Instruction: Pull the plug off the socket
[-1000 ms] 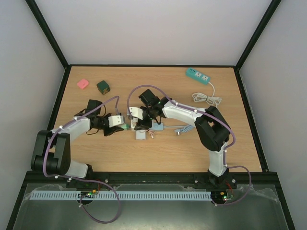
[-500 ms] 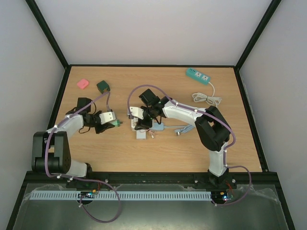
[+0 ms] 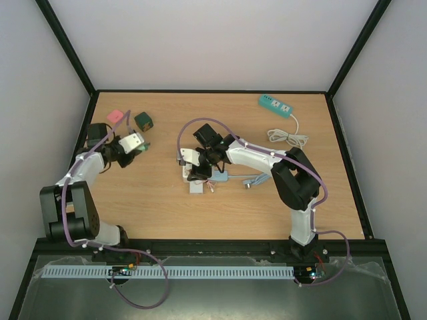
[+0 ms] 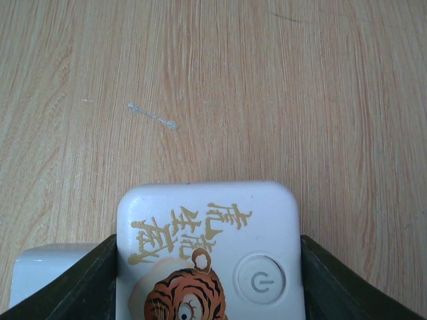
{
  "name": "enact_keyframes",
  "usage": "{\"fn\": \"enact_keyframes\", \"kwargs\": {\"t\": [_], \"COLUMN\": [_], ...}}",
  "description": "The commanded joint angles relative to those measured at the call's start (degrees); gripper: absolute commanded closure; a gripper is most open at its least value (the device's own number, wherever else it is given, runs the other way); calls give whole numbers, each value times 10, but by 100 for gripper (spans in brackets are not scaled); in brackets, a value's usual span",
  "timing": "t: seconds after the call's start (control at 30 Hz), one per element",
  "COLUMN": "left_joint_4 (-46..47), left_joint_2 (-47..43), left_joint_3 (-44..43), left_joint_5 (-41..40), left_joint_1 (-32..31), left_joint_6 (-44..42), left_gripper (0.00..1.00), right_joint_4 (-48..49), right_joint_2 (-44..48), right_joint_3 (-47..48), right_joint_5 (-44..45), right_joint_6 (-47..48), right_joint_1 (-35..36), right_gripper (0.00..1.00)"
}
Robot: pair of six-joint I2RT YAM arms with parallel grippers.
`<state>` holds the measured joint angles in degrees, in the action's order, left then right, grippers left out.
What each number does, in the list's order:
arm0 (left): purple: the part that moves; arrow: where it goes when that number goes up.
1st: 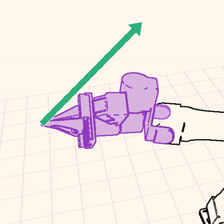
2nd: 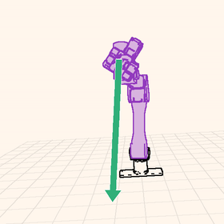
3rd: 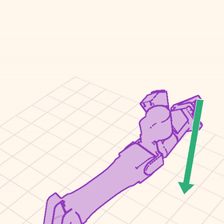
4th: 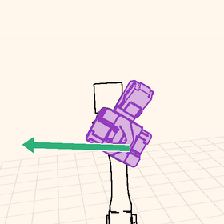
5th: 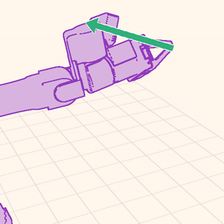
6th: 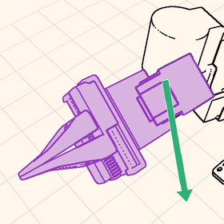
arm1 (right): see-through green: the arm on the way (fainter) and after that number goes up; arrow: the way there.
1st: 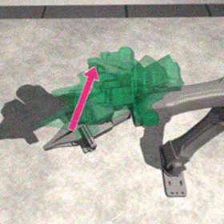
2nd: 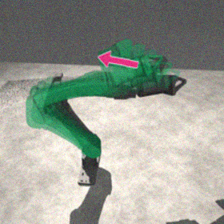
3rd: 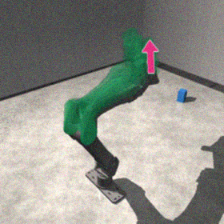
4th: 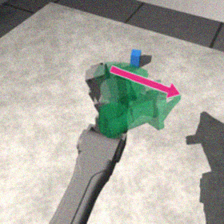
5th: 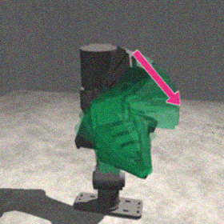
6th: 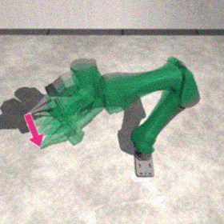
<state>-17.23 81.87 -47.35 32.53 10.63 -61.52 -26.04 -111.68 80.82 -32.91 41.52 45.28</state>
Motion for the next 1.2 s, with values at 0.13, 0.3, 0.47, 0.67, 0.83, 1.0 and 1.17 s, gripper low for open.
{"fn": "enact_keyframes", "kwargs": {"t": [0.13, 0.3, 0.47, 0.67, 0.83, 1.0, 1.17], "left_joint_4": [141, 196, 281, 331, 344, 349, 333], "left_joint_2": [47, 93, 144, 198, 217, 229, 219], "left_joint_3": [-48, -63, -56, -65, -60, -48, -35], "left_joint_5": [-130, -208, -280, -319, -324, -324, -308], "left_joint_1": [32, 38, 39, 38, 38, 38, 38], "left_joint_6": [87, 96, 79, 79, 75, 68, 66], "left_gripper": [81, 80, 80, 77, 73, 64, 40], "right_joint_4": [-47, -38, -35, -27, -7, 8, 23], "right_joint_2": [2, 1, -5, -7, -8, -16, -28], "right_joint_3": [-2, 0, 0, -5, -4, 3, 13], "right_joint_5": [45, 46, 50, 57, 81, 116, 140], "right_joint_6": [-11, -25, -33, -41, -57, -71, -96], "right_joint_1": [-14, -14, -13, -13, -13, -14, -18], "right_gripper": [82, 81, 80, 80, 80, 81, 81]}}
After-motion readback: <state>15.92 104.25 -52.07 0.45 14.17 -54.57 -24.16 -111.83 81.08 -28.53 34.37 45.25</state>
